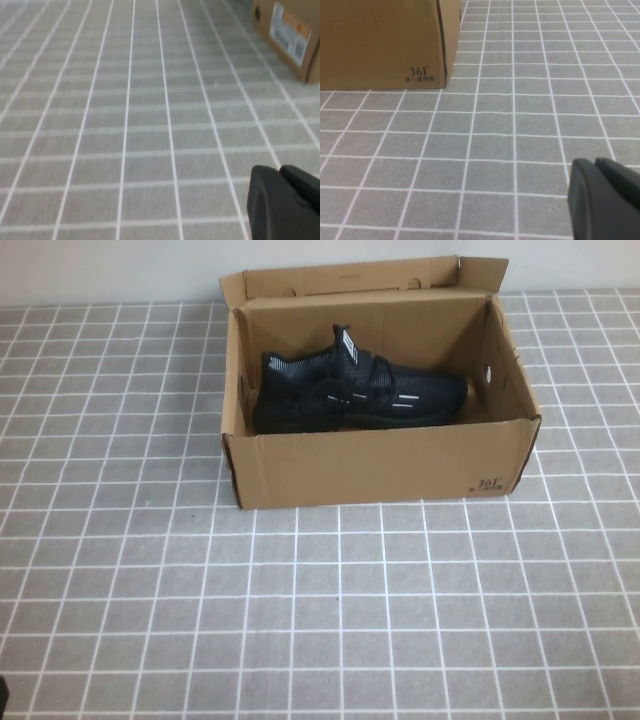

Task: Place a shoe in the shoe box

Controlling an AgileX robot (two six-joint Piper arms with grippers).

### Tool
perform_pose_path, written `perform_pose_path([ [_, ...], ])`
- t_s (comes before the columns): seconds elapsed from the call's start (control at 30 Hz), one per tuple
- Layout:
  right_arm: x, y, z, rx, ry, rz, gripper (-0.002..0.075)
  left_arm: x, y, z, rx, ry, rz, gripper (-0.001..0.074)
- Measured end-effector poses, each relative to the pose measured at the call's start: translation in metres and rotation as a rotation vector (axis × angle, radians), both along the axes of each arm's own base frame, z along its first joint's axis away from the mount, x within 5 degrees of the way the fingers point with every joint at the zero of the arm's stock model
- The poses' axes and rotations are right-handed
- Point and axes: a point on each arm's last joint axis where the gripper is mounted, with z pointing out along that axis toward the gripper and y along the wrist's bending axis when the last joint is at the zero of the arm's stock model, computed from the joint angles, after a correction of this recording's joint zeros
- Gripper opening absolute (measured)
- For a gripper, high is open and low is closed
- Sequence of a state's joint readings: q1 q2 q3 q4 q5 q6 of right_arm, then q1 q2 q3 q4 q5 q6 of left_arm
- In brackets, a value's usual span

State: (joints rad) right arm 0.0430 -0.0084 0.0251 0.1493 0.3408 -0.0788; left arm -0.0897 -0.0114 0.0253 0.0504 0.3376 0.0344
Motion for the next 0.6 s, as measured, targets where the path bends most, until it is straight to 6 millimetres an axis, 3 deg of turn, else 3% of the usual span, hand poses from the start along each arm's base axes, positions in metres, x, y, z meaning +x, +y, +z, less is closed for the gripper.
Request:
perform_pose_path([
  [0.6,0.0,0.0,0.0,0.001,0.0,0.0,-0.0016,-0.0013,0.0006,-0.0044,-0.007,0.051,0.009,-0.0001],
])
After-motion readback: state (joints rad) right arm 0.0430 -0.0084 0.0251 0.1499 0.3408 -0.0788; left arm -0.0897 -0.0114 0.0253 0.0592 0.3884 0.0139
